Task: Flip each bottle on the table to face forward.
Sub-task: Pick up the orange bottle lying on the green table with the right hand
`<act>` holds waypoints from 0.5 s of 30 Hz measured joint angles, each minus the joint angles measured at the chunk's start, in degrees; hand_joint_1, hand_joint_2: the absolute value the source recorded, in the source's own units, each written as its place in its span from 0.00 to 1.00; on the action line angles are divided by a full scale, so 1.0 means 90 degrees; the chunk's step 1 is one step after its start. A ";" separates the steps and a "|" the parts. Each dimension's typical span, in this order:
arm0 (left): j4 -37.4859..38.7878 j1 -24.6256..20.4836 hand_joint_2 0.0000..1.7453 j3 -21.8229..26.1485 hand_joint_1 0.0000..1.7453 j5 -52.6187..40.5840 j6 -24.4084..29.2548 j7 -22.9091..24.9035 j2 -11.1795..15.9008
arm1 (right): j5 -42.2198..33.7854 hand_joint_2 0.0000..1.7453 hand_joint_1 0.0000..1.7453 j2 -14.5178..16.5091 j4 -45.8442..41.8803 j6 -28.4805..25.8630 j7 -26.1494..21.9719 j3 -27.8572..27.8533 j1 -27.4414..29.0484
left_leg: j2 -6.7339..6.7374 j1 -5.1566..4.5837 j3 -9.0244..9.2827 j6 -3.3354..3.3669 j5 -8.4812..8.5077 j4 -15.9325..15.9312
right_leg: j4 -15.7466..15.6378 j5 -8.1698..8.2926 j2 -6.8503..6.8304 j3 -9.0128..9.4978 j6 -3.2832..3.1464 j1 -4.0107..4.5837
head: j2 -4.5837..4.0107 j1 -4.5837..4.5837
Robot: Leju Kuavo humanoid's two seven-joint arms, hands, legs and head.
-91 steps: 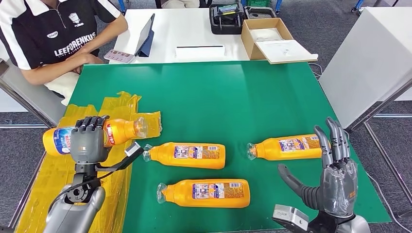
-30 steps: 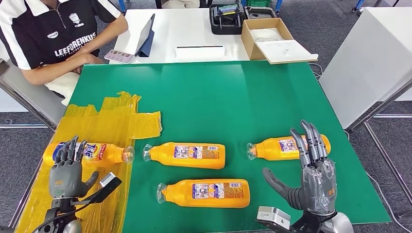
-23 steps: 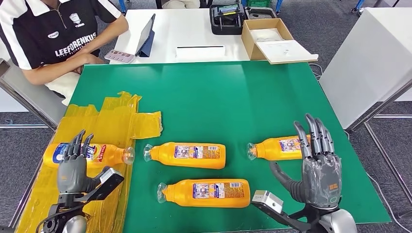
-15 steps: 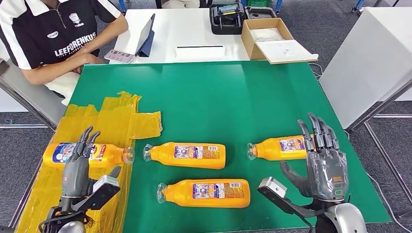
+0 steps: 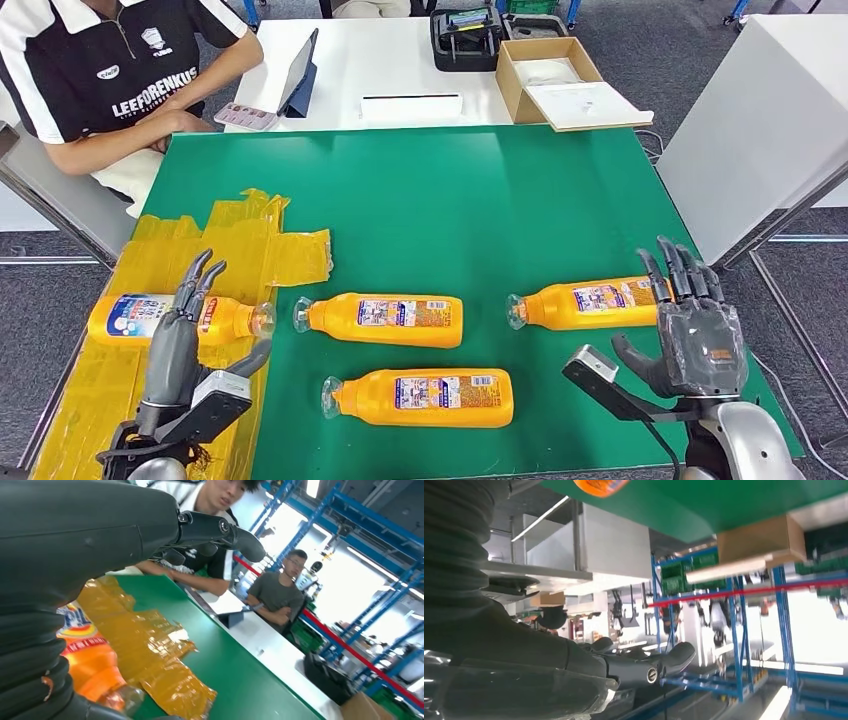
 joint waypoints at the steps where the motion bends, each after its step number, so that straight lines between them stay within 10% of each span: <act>1: 0.0001 -0.0014 1.00 -0.0022 0.00 0.0143 -0.0079 -0.0065 -0.0001 | -0.0018 1.00 0.00 -0.0023 0.0055 0.0118 0.0007 -0.0002 -0.0028 | 0.0000 0.0000 0.0000 0.0000 0.0000 0.0000 | 0.0000 0.0000 0.0000 0.0000 0.0000 0.0000 | 0.0000 -0.0001; 15: 0.0002 -0.0059 1.00 -0.0228 0.00 0.1043 -0.0501 -0.0463 -0.0207 | -0.0734 1.00 0.00 -0.0219 0.1235 0.0893 -0.0427 -0.0027 -0.0686 | 0.0000 -0.0004 -0.0002 0.0005 0.0003 0.0002 | 0.0000 0.0001 -0.0001 0.0001 0.0001 -0.0002 | 0.0000 -0.0001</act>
